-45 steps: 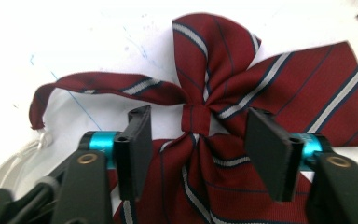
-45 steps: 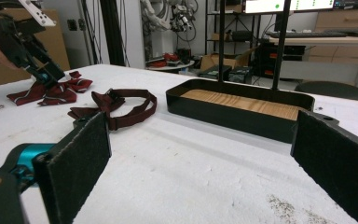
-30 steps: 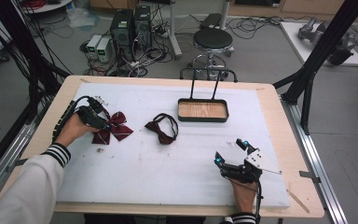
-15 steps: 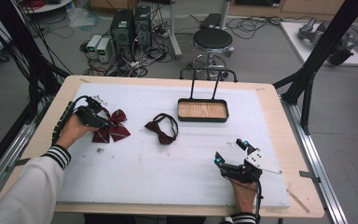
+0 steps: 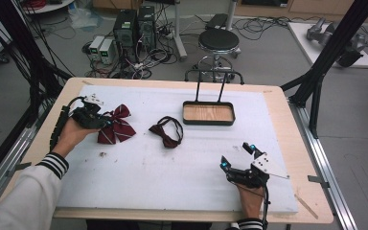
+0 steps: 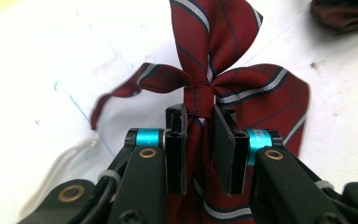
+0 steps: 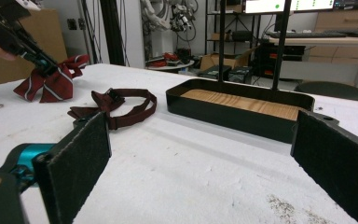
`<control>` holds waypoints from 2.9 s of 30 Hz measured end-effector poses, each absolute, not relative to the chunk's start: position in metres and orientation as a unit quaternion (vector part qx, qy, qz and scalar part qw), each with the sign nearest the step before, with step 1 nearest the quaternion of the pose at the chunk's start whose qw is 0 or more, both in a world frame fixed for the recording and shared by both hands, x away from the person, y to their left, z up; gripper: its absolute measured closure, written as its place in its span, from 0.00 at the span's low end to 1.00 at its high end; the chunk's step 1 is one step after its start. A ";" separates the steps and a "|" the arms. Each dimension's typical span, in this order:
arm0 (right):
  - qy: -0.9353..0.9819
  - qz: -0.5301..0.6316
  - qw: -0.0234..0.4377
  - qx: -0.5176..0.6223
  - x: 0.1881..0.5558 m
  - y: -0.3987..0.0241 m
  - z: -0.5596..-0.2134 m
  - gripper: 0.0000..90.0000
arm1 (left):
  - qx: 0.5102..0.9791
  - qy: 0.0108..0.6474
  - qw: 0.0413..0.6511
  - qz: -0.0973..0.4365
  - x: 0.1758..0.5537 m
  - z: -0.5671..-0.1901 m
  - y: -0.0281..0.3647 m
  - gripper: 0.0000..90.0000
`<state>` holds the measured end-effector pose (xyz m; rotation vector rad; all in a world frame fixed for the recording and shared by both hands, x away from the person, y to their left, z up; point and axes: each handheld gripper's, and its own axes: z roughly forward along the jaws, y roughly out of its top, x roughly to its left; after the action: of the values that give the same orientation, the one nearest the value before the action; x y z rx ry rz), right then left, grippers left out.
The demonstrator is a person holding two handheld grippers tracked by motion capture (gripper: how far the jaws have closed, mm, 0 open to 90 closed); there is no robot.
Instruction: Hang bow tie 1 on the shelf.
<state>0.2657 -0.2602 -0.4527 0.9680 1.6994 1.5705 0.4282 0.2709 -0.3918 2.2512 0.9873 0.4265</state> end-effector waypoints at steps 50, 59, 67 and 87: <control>0.643 0.597 0.309 0.366 0.266 -0.261 -0.453 0.04 | 0.810 0.252 0.504 0.163 0.424 -0.316 0.194 0.84; 0.643 0.597 0.306 0.369 0.266 -0.261 -0.453 0.04 | 0.814 0.239 0.505 0.157 0.428 -0.311 0.175 0.84; 0.643 0.597 0.307 0.369 0.266 -0.261 -0.453 0.04 | 0.812 0.222 0.520 0.146 0.435 -0.303 0.163 0.84; 0.640 0.598 0.305 0.373 0.266 -0.261 -0.453 0.04 | 0.806 0.190 0.545 0.129 0.459 -0.299 0.141 0.84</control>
<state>0.2657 -0.2607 -0.4528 0.9868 1.6950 1.5847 0.4592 0.1409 -0.2992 1.9124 0.4504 0.3050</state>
